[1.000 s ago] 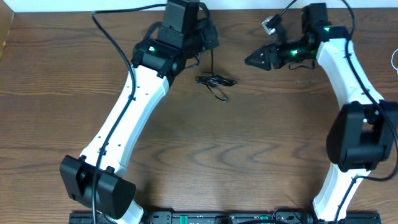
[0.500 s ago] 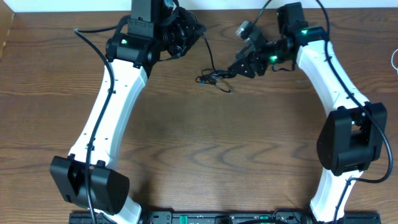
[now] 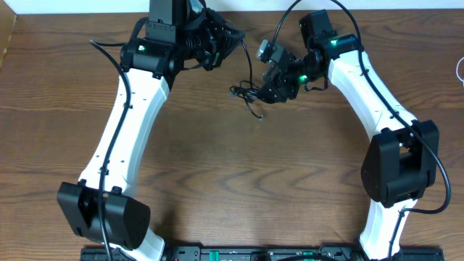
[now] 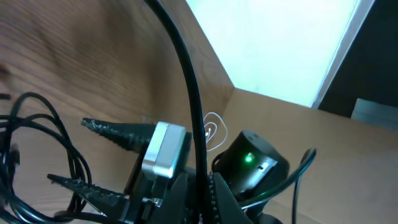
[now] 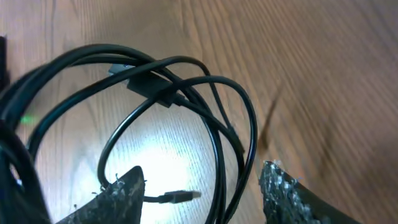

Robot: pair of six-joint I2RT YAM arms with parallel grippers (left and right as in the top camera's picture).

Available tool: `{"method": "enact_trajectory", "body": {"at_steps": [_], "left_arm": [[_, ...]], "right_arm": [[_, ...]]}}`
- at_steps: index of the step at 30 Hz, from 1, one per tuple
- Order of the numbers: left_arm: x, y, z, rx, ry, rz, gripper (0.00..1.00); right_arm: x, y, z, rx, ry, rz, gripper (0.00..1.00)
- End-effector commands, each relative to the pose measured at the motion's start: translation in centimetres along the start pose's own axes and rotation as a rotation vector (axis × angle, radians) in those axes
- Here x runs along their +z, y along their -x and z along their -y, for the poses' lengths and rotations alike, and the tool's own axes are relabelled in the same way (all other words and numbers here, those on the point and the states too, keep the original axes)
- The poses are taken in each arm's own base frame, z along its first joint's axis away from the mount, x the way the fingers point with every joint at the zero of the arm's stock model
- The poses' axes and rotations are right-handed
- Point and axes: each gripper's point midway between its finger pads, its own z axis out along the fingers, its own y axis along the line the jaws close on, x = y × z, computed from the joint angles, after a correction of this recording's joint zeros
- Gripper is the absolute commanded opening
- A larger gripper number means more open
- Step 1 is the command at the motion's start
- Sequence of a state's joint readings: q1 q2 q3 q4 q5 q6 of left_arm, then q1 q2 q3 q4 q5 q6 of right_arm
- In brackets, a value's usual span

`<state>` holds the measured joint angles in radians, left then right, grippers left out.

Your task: Untangle cables

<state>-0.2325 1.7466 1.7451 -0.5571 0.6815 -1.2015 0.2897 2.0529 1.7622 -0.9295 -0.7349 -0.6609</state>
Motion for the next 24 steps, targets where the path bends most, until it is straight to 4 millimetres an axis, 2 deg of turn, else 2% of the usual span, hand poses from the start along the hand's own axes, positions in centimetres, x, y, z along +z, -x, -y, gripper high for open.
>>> {"method": "enact_trajectory", "body": {"at_steps": [1,5,9,11,13,14,16,19,22,23,24], "left_arm": [[-0.9,-0.1,0.9,-0.047,-0.033,-0.014,0.07],[-1.0,-0.8,2.9,0.005,-0.114,-0.062,0.07],[-1.1,-1.1,3.2,0.014,-0.128,-0.080,0.07],[-1.2,-1.4,3.4,0.020,-0.137,-0.095,0.07],[-1.3,-1.8,4.0,0.039,-0.163,-0.120,0.07],[-1.4,-1.9,4.3,0.054,-0.176,-0.128,0.08],[-1.6,-2.2,5.1,0.111,-0.212,-0.145,0.08],[-2.0,-1.9,5.9,0.208,-0.252,-0.132,0.07],[-2.6,-0.5,5.7,0.247,-0.257,-0.096,0.07],[-3.0,0.1,5.6,0.276,-0.258,-0.078,0.08],[-3.3,0.8,5.2,0.306,-0.249,-0.058,0.07]], "right_arm": [[0.6,-0.6,-0.4,0.073,0.013,-0.006,0.55],[2.1,-1.0,0.3,0.212,0.003,0.030,0.55],[4.0,-0.8,-0.1,0.275,0.011,0.057,0.57],[4.7,-0.9,0.8,0.380,-0.047,0.059,0.56],[5.0,-2.2,3.2,0.558,-0.194,0.047,0.54],[4.8,-3.3,4.7,0.663,-0.293,0.036,0.53],[3.2,-7.1,7.9,0.912,-0.562,0.008,0.43],[1.6,-9.5,9.3,0.991,-0.670,-0.017,0.33],[0.4,-10.9,10.0,1.042,-0.693,-0.034,0.25],[-0.2,-11.6,10.3,1.064,-0.702,-0.041,0.21],[-0.9,-12.3,10.7,1.087,-0.709,-0.045,0.12]]}}
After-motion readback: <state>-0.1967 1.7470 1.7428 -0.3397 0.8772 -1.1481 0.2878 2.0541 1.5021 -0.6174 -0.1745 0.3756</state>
